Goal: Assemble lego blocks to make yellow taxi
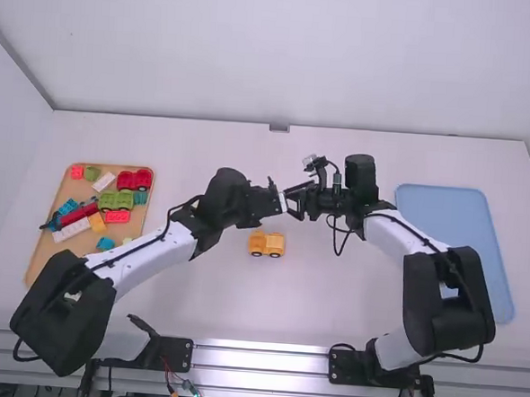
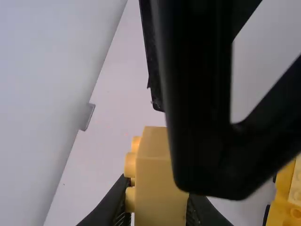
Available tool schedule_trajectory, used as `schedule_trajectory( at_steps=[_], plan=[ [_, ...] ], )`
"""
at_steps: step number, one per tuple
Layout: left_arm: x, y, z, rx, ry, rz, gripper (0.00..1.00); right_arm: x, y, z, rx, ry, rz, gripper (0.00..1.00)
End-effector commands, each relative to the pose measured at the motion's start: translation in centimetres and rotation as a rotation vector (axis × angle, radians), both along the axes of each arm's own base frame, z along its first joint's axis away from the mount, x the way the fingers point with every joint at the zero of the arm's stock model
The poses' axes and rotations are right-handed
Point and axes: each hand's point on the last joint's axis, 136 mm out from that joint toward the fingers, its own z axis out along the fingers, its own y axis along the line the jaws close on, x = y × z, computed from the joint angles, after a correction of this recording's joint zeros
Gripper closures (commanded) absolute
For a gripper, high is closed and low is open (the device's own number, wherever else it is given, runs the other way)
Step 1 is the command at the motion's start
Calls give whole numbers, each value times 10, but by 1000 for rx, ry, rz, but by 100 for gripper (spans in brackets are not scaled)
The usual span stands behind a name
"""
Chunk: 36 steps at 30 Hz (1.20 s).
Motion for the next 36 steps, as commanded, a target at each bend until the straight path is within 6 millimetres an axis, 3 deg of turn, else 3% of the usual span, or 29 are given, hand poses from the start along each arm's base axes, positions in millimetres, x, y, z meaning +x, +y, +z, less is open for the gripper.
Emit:
schedule_trajectory(
  at_steps=[1, 13, 25, 27, 30, 32, 33, 35, 36],
  plan=[
    [-2, -12, 12, -43, -3, -47, 98, 8, 0, 5, -3, -15, -12, 35],
    [-7, -21, 16, -99, 19, -78, 98, 5, 8, 2, -18, -7, -13, 40],
    [-8, -23, 16, -104, 19, -91, 98, 6, 8, 2, -17, -2, -18, 76],
    [-8, -23, 17, -105, 19, -91, 92, 6, 7, 2, -17, -1, -18, 78],
    [-8, -23, 17, -108, 21, -93, 62, 6, 7, 2, -17, 0, -19, 83],
    [-7, -22, 17, -127, 35, -70, 32, 6, 8, 2, -20, -18, -13, 88],
    [-7, -22, 18, -135, 42, -63, 27, 6, 8, 2, -22, -30, -8, 88],
    [-7, -21, 19, -137, 81, -41, 1, 6, 7, 1, -38, -101, 16, 89],
    [-7, -21, 19, -129, 91, -41, 0, 6, 7, 1, -41, -114, 19, 89]
  ],
)
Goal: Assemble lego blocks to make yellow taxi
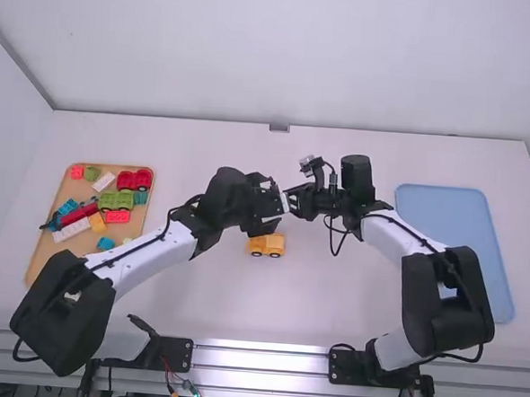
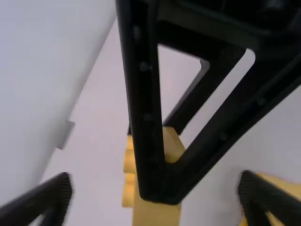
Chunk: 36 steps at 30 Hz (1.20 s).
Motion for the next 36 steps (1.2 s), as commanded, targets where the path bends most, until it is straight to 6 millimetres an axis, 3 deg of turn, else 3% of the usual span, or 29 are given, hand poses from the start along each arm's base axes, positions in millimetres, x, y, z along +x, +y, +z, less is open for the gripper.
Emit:
schedule_trajectory(
  at_steps=[1, 6, 12, 15, 23, 29, 36],
  plan=[
    [3, -6, 18, -22, 22, 0, 1, 5, 1, 6, -14, -129, 43, 89],
    [-30, -10, 37, -26, 228, -182, 0, 12, -10, 7, -39, -277, 68, 89],
    [-35, 4, 60, -111, 372, -219, 1, -1, -19, 11, -49, -427, 162, 90],
    [-38, 6, 55, -117, 423, -244, 1, -19, -19, 18, -40, -549, 256, 90],
    [-51, -3, 36, -114, 497, -329, 1, -37, -16, 43, -65, -652, 290, 91],
    [-52, -3, 35, -116, 503, -332, 0, -62, -4, 41, -97, -733, 390, 93],
    [-54, -2, 33, -110, 514, -333, 19, -62, -2, 41, -106, -729, 388, 96]
  ],
)
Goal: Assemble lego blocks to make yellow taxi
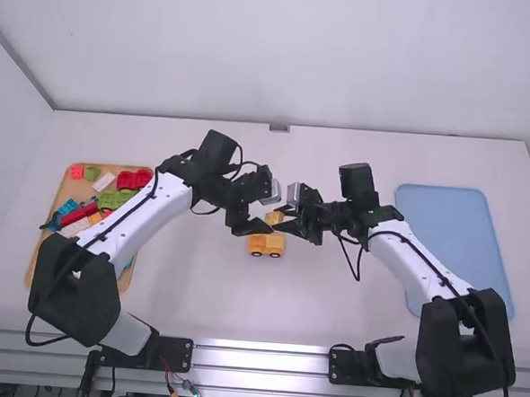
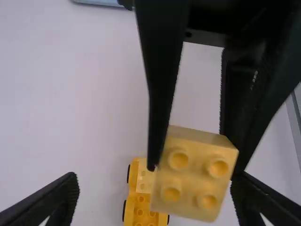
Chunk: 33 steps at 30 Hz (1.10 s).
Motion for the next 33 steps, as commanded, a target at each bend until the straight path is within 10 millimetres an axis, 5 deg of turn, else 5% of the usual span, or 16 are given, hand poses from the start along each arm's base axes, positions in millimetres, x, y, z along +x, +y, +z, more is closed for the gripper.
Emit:
schedule_trajectory(
  at_steps=[1, 5, 21, 33],
  plan=[
    [-4, -4, 5, -21, -4, -30, 23, 4, -1, 16, 20, -56, 4, 96],
    [-5, -4, 4, -18, -3, -35, 42, 4, 0, 17, 24, -60, 9, 96],
    [-15, -7, 7, -49, -9, -100, 58, 4, 1, 21, 43, -48, 10, 97],
    [-16, -7, 7, -47, -12, -107, 88, 1, 3, 27, 77, -58, 36, 96]
  ],
)
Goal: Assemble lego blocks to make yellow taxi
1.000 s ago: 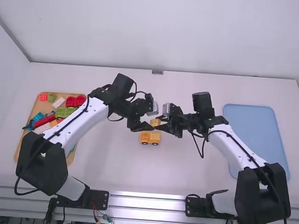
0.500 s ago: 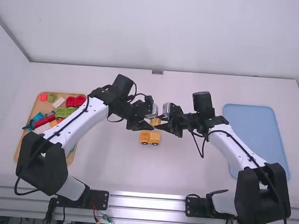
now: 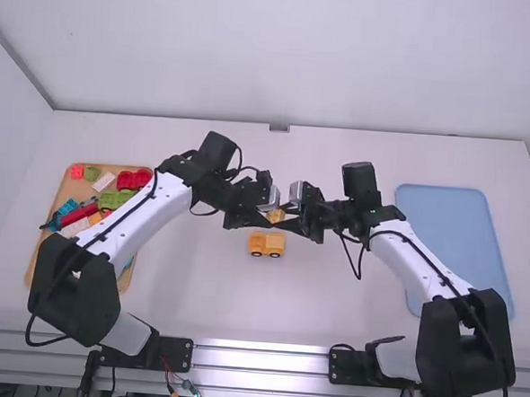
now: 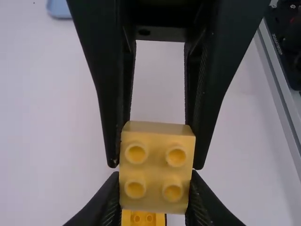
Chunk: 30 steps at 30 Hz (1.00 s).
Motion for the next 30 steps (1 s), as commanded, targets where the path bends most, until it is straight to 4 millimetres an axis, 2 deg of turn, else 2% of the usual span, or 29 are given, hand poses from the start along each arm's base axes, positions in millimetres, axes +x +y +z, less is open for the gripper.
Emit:
schedule_trajectory(
  at_steps=[1, 5, 6, 9, 10, 11, 12, 13, 18, 22, 26, 30],
  plan=[
    [-4, -4, 5, -21, 24, -6, 89, -1, 3, 21, 50, -51, 31, 96],
    [-2, -3, 3, -9, 20, -1, 93, 0, 3, 22, 50, -54, 30, 91],
    [-2, -2, 2, 0, 16, 3, 93, 0, 3, 22, 50, -54, 30, 83],
    [2, 2, -2, 29, 6, 20, 96, -1, 4, 22, 51, -56, 32, 85],
    [1, 2, -3, 35, 5, 19, 97, 0, 4, 22, 51, -57, 31, 74],
    [3, 4, -5, 52, -1, 28, 98, 0, 4, 22, 49, -59, 29, 29],
    [6, 6, -7, 68, -8, 37, 98, 1, 3, 22, 48, -59, 28, 12],
    [7, 8, -8, 79, -12, 43, 98, 1, 3, 22, 48, -59, 27, 1],
    [22, 30, -24, 227, -68, 116, 98, 4, 2, 18, 29, -64, 8, 1],
    [15, 49, -40, 361, -162, -13, 98, 8, 0, 14, 3, -67, -15, 2],
    [26, 79, -62, 554, -225, 23, 98, 17, -5, 15, -1, -42, -66, 2],
    [31, 93, -83, 597, -244, 53, 98, 28, -12, 19, 14, -31, -112, 1]
  ],
)
